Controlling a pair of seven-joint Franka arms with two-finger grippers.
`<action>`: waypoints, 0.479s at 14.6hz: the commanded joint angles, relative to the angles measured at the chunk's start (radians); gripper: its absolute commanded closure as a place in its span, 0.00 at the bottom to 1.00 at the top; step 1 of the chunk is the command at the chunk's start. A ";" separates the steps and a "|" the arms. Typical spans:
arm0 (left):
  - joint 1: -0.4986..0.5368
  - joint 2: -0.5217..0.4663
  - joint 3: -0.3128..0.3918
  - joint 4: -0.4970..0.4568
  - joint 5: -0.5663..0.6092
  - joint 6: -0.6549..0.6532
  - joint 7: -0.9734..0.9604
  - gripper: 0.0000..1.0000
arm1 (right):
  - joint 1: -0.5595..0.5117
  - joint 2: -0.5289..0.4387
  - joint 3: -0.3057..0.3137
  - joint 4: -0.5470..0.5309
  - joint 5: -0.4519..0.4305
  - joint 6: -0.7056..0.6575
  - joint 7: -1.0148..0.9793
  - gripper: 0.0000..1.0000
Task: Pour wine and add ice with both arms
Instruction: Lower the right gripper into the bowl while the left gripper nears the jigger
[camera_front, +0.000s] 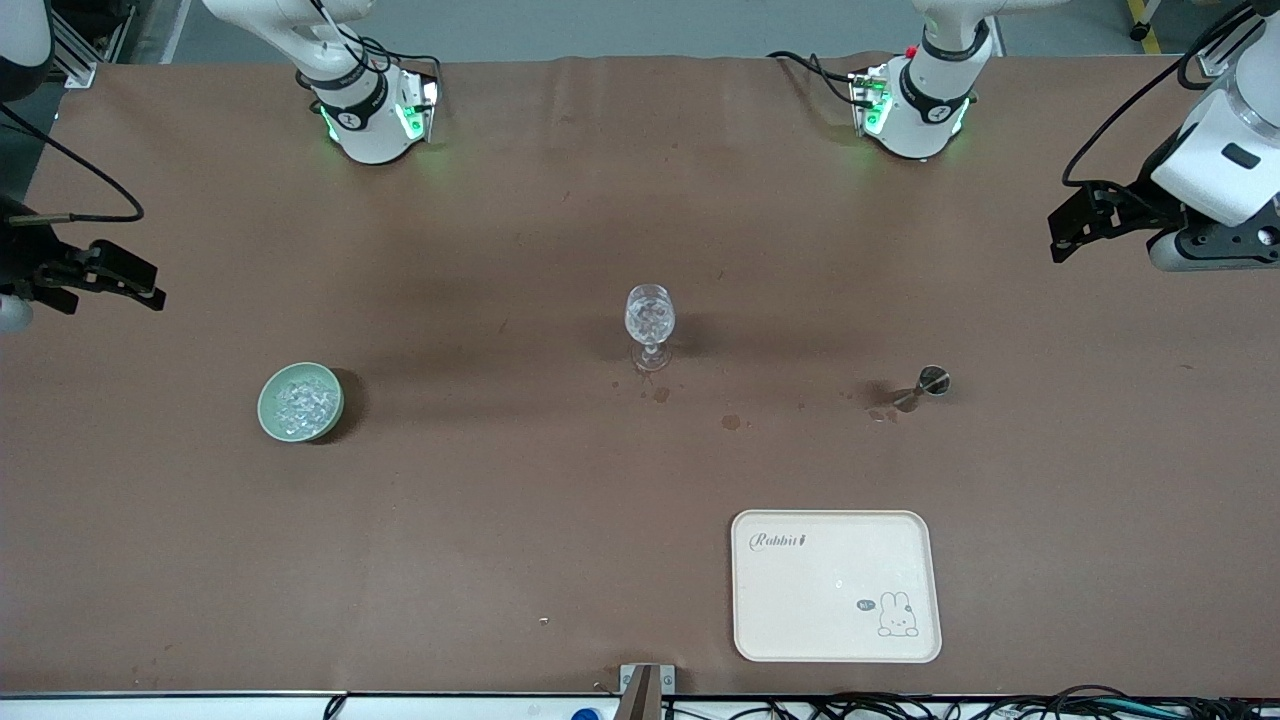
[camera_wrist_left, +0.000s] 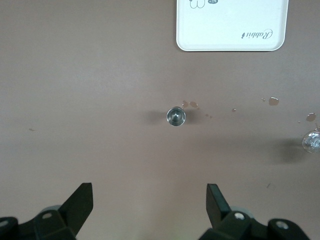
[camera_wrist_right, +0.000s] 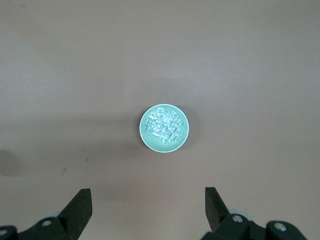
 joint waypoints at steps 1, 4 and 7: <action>0.004 -0.001 -0.005 0.008 -0.002 -0.020 0.005 0.00 | 0.000 -0.006 0.002 -0.012 -0.003 0.012 -0.007 0.00; 0.010 0.003 -0.004 0.011 -0.025 -0.018 -0.006 0.00 | 0.000 -0.005 0.002 -0.012 -0.003 0.012 -0.007 0.00; 0.013 0.045 -0.004 0.013 -0.025 -0.014 0.009 0.00 | 0.000 -0.005 0.002 -0.012 -0.003 0.012 -0.006 0.00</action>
